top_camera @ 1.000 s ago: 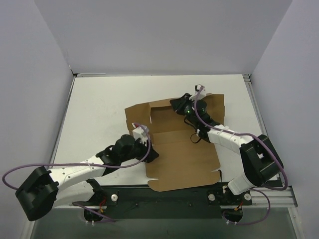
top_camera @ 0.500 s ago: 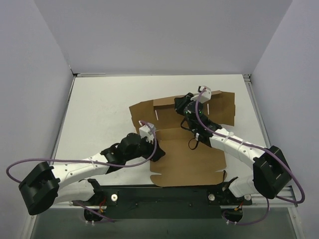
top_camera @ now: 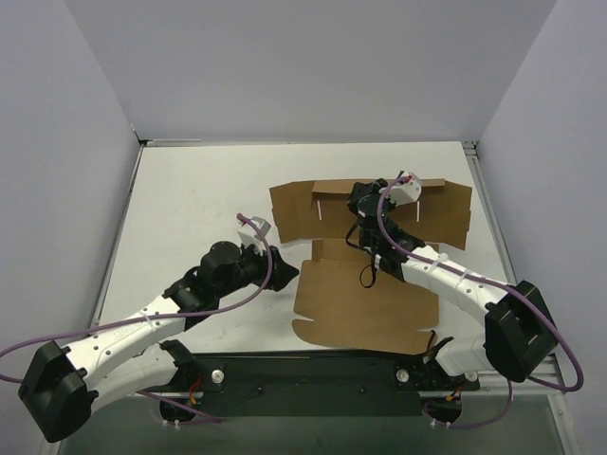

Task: Fold the paper box

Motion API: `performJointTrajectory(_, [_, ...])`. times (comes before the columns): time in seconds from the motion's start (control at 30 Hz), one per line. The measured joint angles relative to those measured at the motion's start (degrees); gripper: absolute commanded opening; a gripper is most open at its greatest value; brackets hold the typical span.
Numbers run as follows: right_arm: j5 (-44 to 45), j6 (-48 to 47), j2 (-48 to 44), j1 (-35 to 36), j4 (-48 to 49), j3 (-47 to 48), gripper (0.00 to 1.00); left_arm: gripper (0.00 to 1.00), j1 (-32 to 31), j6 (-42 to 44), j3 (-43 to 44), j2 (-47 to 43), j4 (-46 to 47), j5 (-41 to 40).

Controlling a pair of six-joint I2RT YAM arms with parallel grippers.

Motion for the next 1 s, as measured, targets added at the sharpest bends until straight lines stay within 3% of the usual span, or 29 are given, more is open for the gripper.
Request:
performJointTrajectory(0.3, [5.2,2.3,5.6,3.7,4.3,1.4,0.00,0.65,0.5,-0.2,-0.4,-0.3,-0.4,1.5])
performJointTrajectory(0.6, [7.7,3.3,13.0,7.5,5.4,7.2,0.00,0.64,-1.5,-2.0,-6.3,3.6,3.5,3.2])
performJointTrajectory(0.7, [7.9,3.2,13.0,8.0,5.5,7.2,0.00,0.66,-2.4,-2.3,-7.7,4.1,2.4,0.5])
performJointTrajectory(1.0, [9.2,4.1,6.1,4.5,5.0,1.0,0.00,0.77,3.1,-7.0,-11.7,-0.8,-0.9,-4.1])
